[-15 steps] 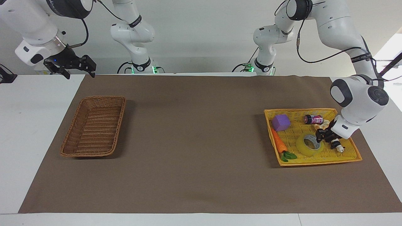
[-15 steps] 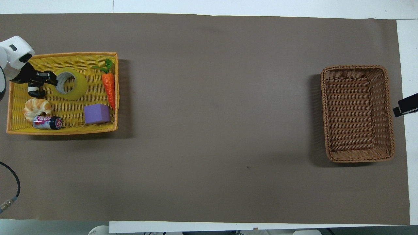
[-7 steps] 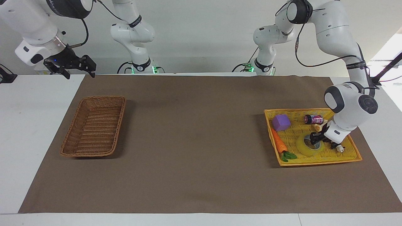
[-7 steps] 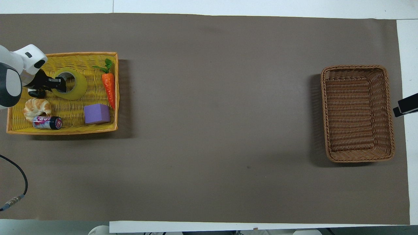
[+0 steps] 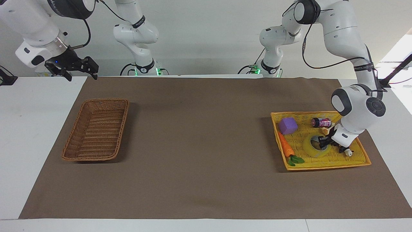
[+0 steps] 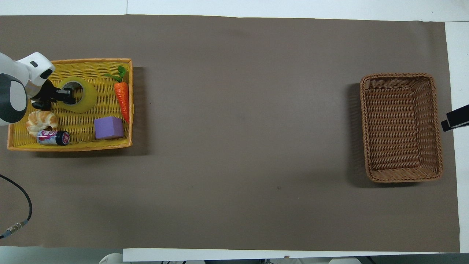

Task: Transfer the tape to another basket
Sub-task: 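Lower the left gripper onto the yellow tape roll and grasp it, then lift the tape roll with the left gripper toward the table center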

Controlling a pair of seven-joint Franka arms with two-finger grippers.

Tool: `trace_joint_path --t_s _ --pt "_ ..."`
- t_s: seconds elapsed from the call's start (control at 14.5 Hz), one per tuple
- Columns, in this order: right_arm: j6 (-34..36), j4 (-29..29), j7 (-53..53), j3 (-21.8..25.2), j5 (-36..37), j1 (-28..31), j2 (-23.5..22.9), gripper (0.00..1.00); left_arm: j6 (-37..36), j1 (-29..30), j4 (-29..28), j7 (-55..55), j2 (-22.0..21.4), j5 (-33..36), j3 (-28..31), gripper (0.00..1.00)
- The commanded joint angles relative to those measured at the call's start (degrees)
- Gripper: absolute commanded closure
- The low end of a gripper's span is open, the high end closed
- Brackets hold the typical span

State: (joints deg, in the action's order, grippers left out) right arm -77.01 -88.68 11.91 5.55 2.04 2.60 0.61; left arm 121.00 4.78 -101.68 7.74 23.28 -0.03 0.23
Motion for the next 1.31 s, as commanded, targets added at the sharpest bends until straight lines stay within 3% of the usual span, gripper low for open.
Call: trace_joint_path --t_s 0.0,0.28,0.62,0.83,1.24 --pt "0.28 -0.88 -0.14 -0.54 0.24 0.39 0.62 0.0 -6.99 -0.47 4.29 -3.07 -1.91 -2.68 -0.14 1.0" --pt "0.19 -0.88 -0.14 -0.54 0.24 0.39 0.62 0.0 -16.39 -5.72 5.61 -9.74 -10.26 -14.18 -0.41 1.0" --pt "0.19 -0.8 -0.14 -0.54 0.24 0.39 0.62 0.0 -15.71 -25.48 5.09 -33.79 -11.5 -16.67 -0.5 1.0" --pt "0.28 -0.88 -0.14 -0.54 0.24 0.39 0.62 0.0 -15.53 -34.81 4.73 -39.11 -12.29 -16.67 -0.32 1.0" --pt "0.19 -0.8 -0.14 -0.54 0.24 0.39 0.62 0.0 -15.01 -37.65 4.82 -42.28 -12.56 -16.84 -0.5 1.0"
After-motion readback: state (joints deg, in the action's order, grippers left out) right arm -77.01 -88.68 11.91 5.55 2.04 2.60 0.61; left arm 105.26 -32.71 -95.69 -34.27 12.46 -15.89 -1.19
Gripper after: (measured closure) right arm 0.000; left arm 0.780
